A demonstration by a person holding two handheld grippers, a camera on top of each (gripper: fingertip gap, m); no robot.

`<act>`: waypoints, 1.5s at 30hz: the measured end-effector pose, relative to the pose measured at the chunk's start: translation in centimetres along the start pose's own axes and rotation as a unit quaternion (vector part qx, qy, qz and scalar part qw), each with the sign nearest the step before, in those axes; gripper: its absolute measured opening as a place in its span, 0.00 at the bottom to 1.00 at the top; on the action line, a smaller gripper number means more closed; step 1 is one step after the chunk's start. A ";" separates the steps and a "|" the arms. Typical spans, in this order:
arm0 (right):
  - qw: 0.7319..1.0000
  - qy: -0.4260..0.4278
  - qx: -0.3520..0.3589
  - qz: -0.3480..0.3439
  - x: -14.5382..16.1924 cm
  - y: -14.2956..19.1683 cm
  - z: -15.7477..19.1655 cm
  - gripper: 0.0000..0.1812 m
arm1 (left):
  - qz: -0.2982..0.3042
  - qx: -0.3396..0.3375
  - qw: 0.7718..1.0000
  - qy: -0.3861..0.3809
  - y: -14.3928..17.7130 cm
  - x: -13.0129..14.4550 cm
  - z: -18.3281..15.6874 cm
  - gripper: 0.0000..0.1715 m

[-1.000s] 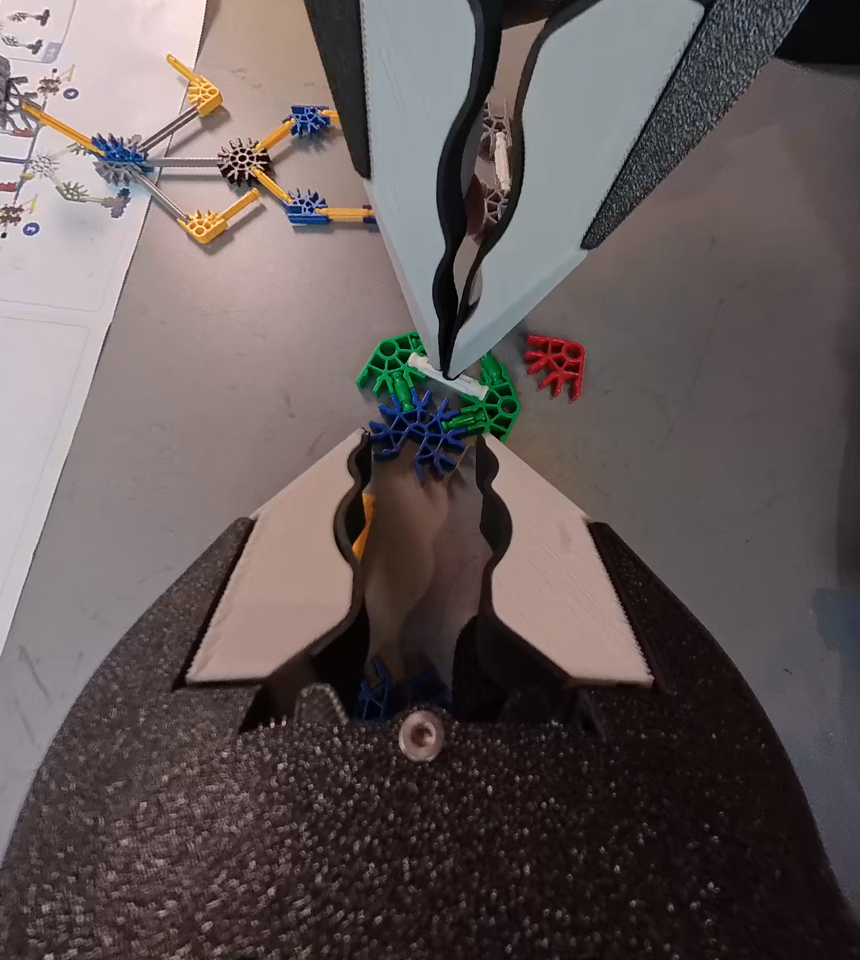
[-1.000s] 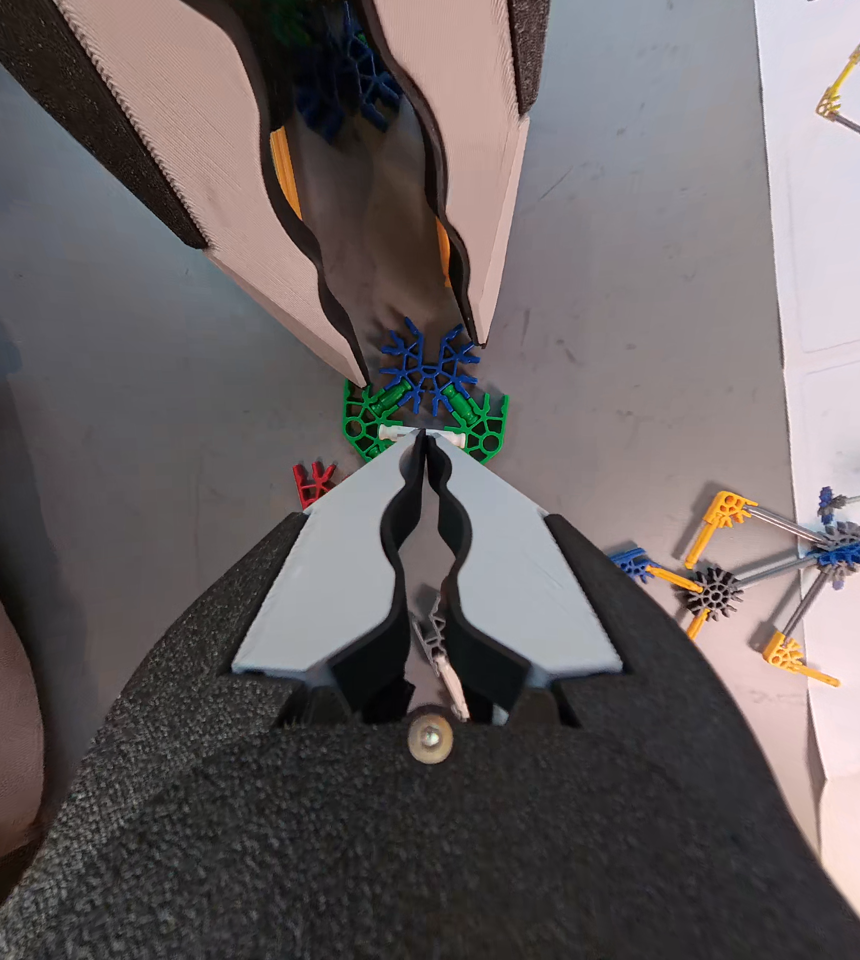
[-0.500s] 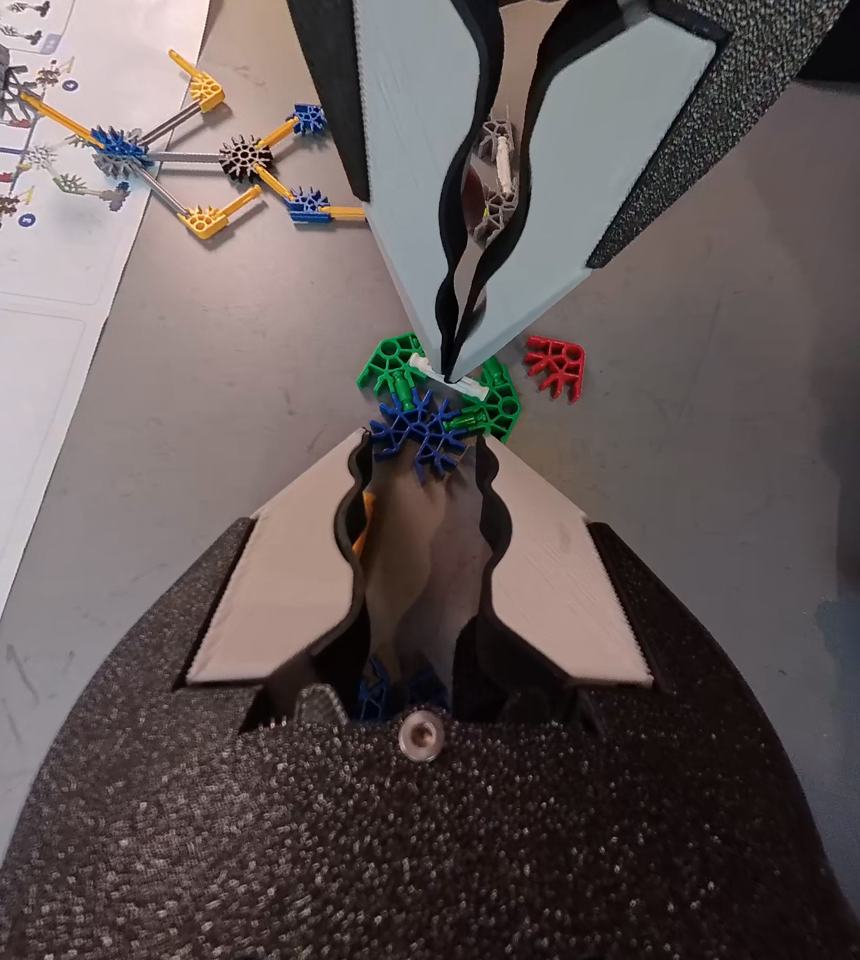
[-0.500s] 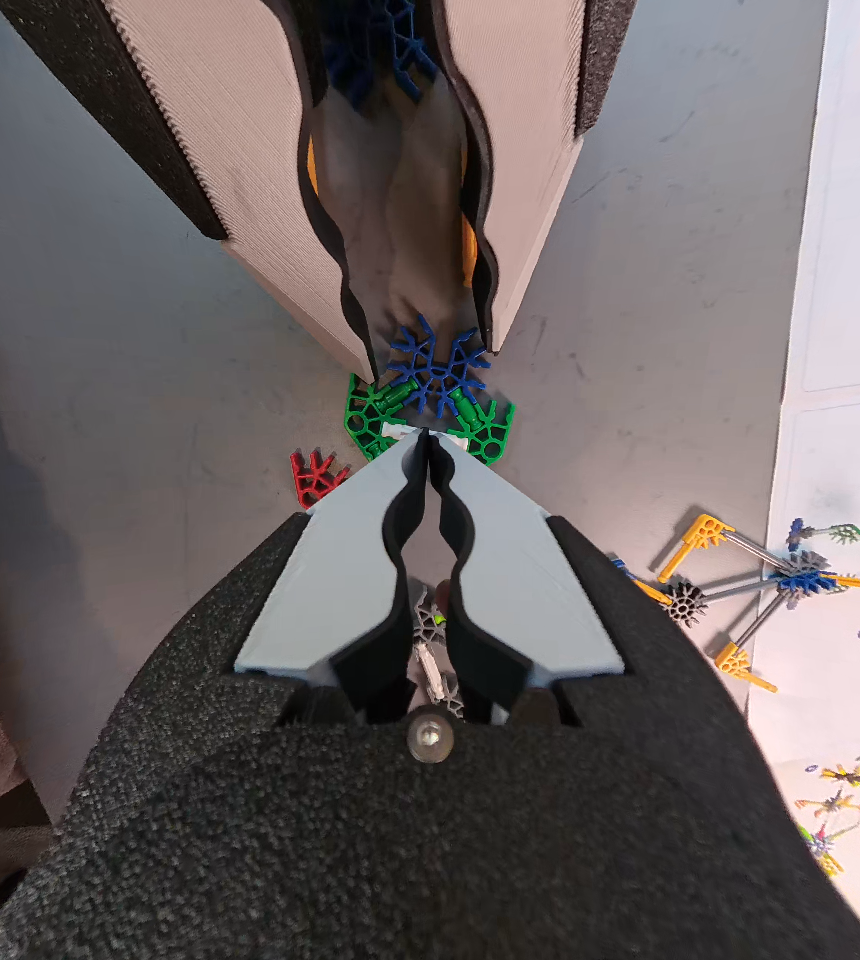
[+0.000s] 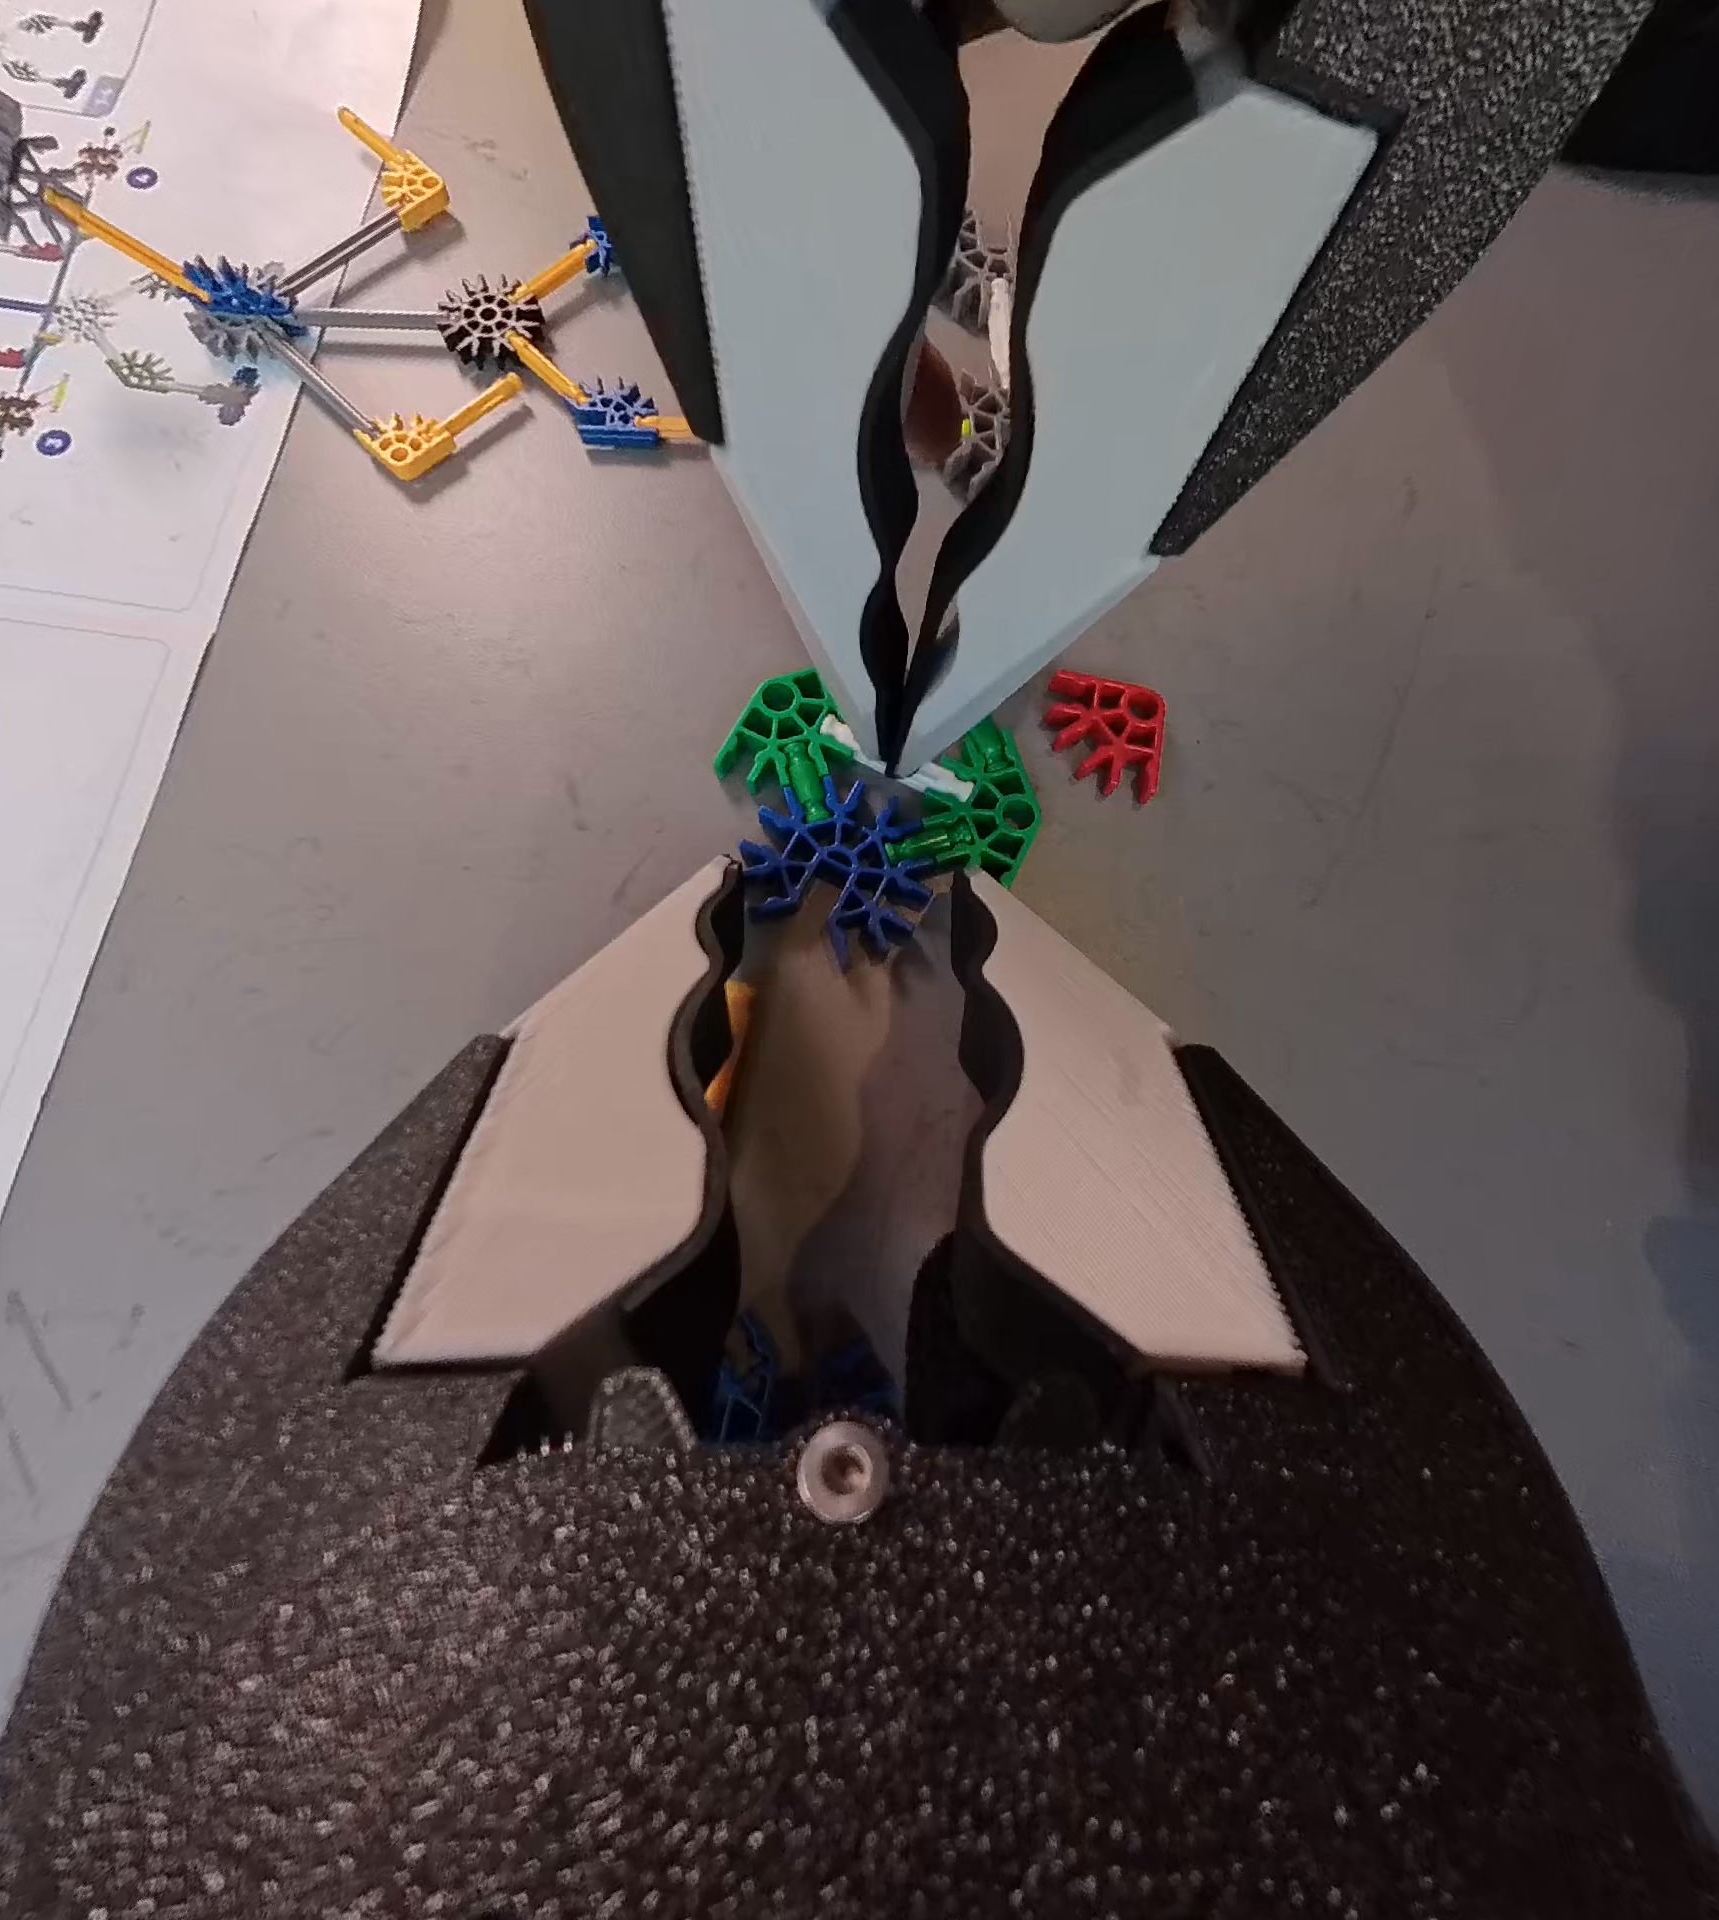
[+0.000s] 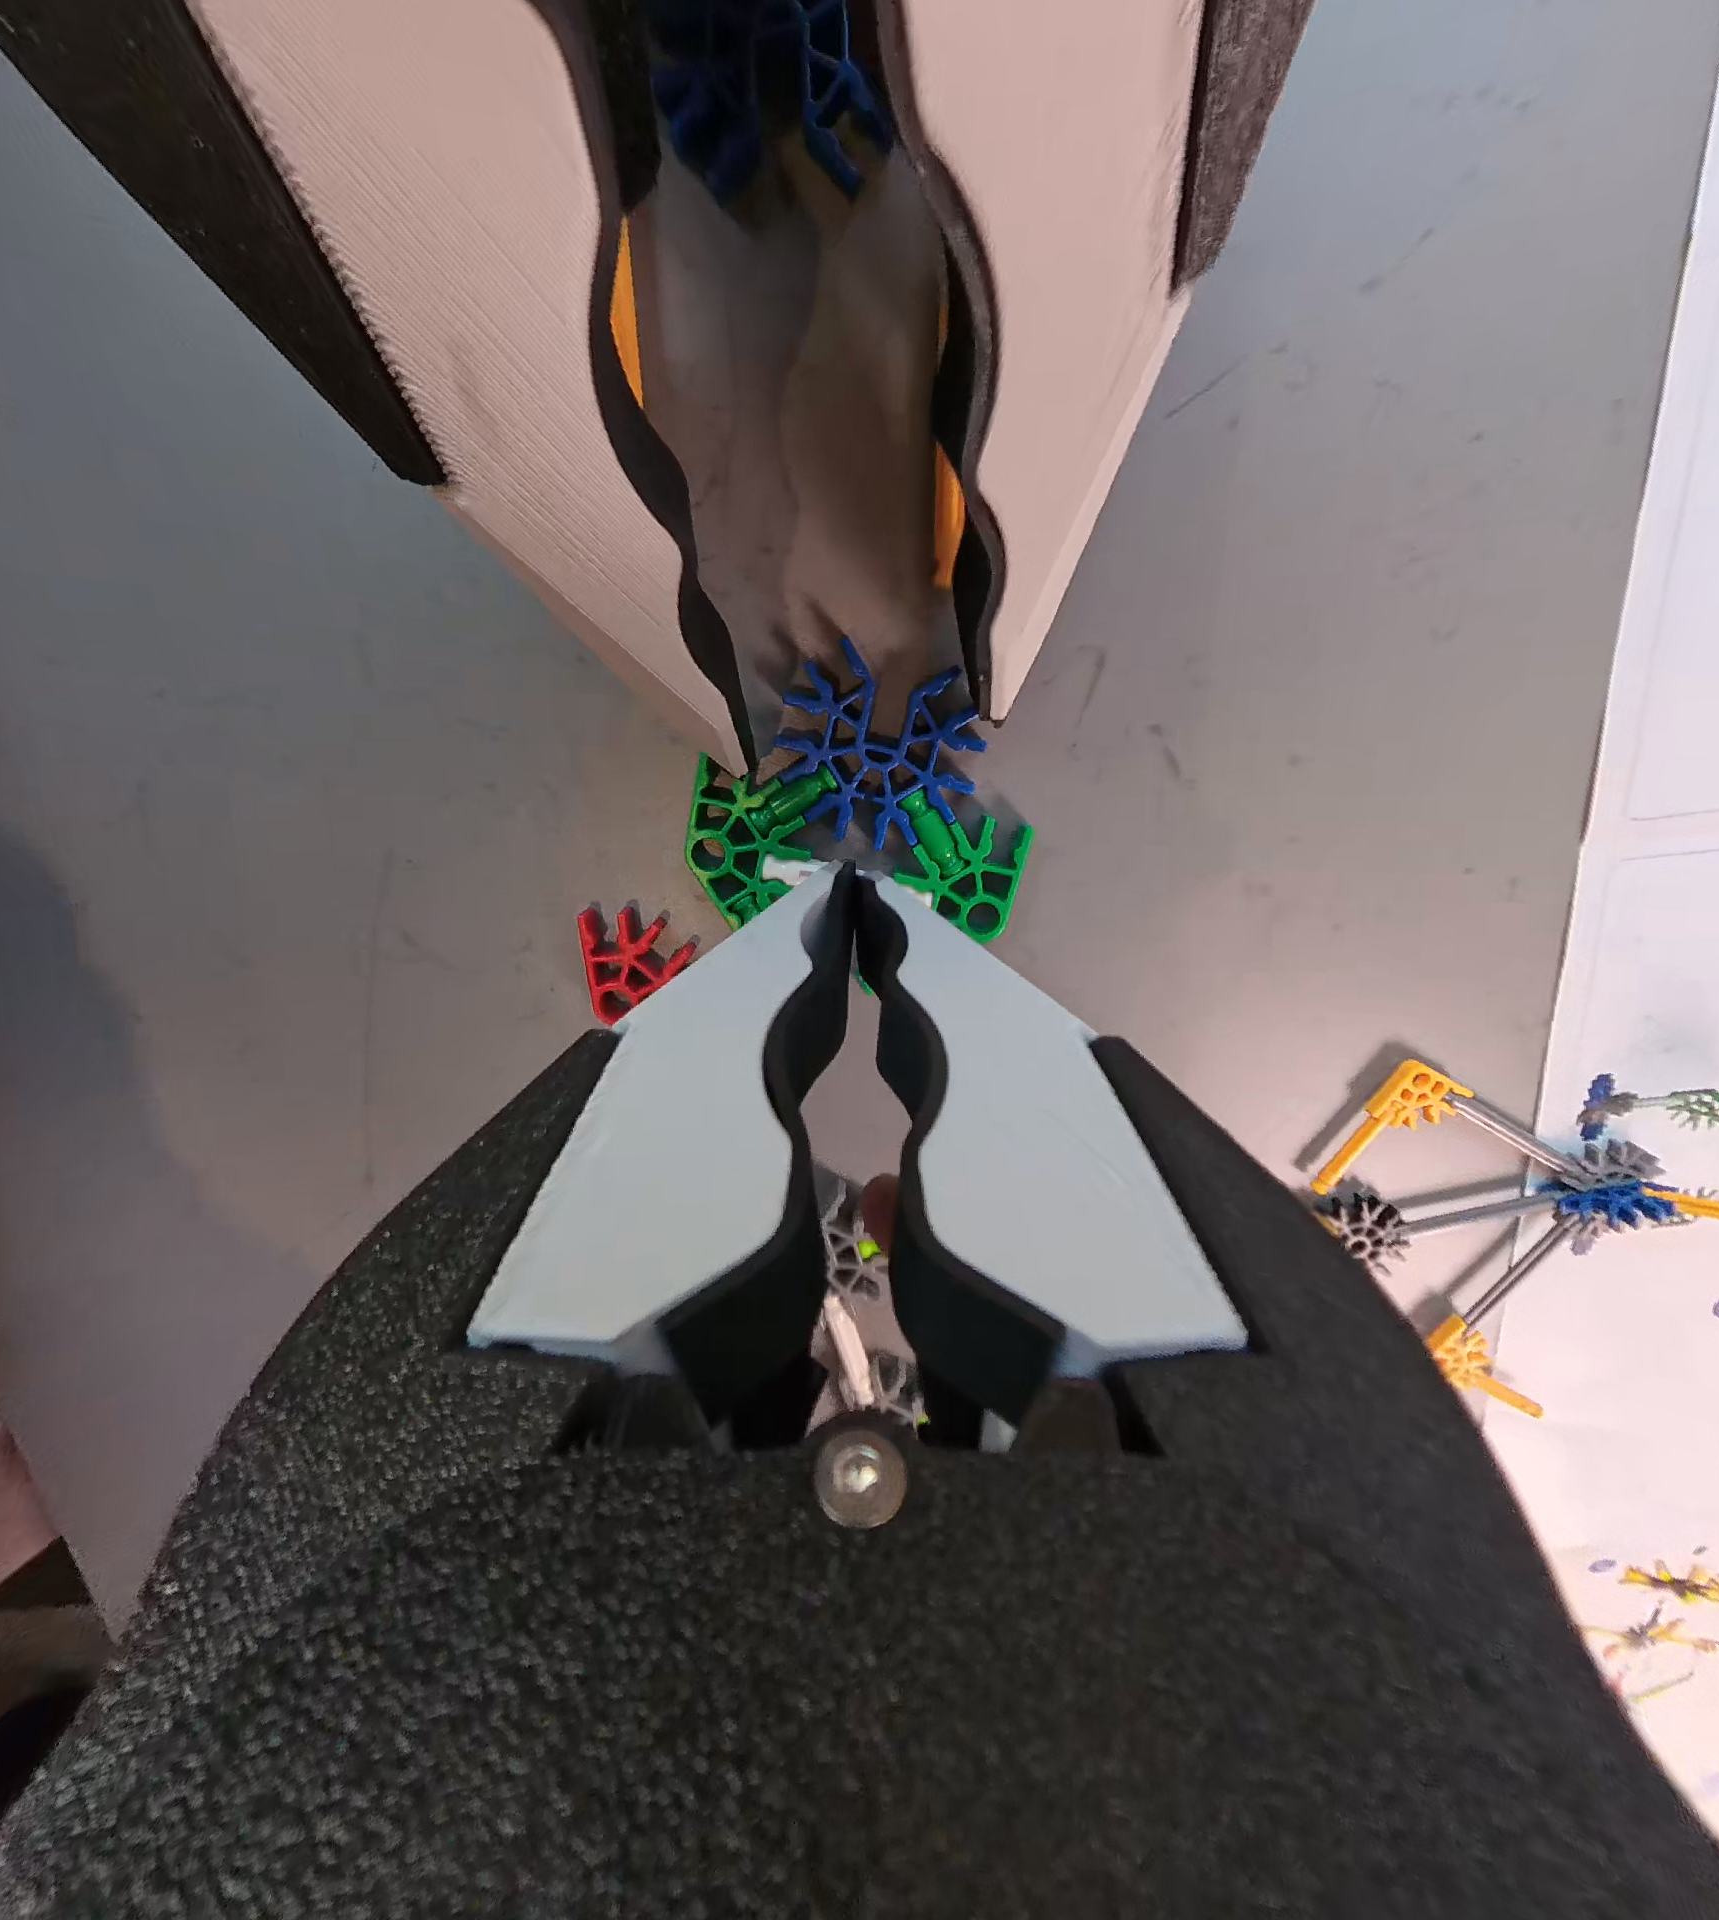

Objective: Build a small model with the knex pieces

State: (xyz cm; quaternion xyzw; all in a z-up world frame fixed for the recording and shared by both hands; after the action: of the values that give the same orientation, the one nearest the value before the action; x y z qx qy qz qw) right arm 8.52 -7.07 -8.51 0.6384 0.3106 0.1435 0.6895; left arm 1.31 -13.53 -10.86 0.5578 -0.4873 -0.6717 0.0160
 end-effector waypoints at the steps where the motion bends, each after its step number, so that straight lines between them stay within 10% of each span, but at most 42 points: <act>1: 1.000 0.001 -0.001 0.004 0.0 0.0 0.0 0.00 | -0.001 0.000 1.000 -0.001 0.0 0.0 0.0 0.23; 16: 0.991 -0.092 0.019 -0.100 1.9 2.4 -0.3 0.00 | -0.002 0.000 1.000 -0.010 -0.1 0.1 -0.4 0.21; 28: 0.979 -0.163 0.029 -0.120 4.3 0.4 5.3 0.26 | 0.025 -0.005 0.999 -0.023 0.2 0.3 -0.5 0.23; 45: 0.970 -0.167 0.089 -0.152 4.6 -0.4 6.5 0.03 | 0.012 -0.009 0.999 -0.031 -0.9 -0.2 -1.4 0.35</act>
State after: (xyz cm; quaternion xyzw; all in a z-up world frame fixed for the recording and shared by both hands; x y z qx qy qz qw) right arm 15.92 -9.52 -10.05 0.6573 0.2957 -0.0997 0.6860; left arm 2.89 -13.80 -11.13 0.5310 -0.4881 -0.6926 0.0138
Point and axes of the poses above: each gripper's, where its closed fingertips meet, y back along the fingers, x out of its underside, z = x × y across the jaws, the point moved 8 cm from there along y, back along the fingers, and after that the axes turned 3 degrees about y, right-handed, at the moved point
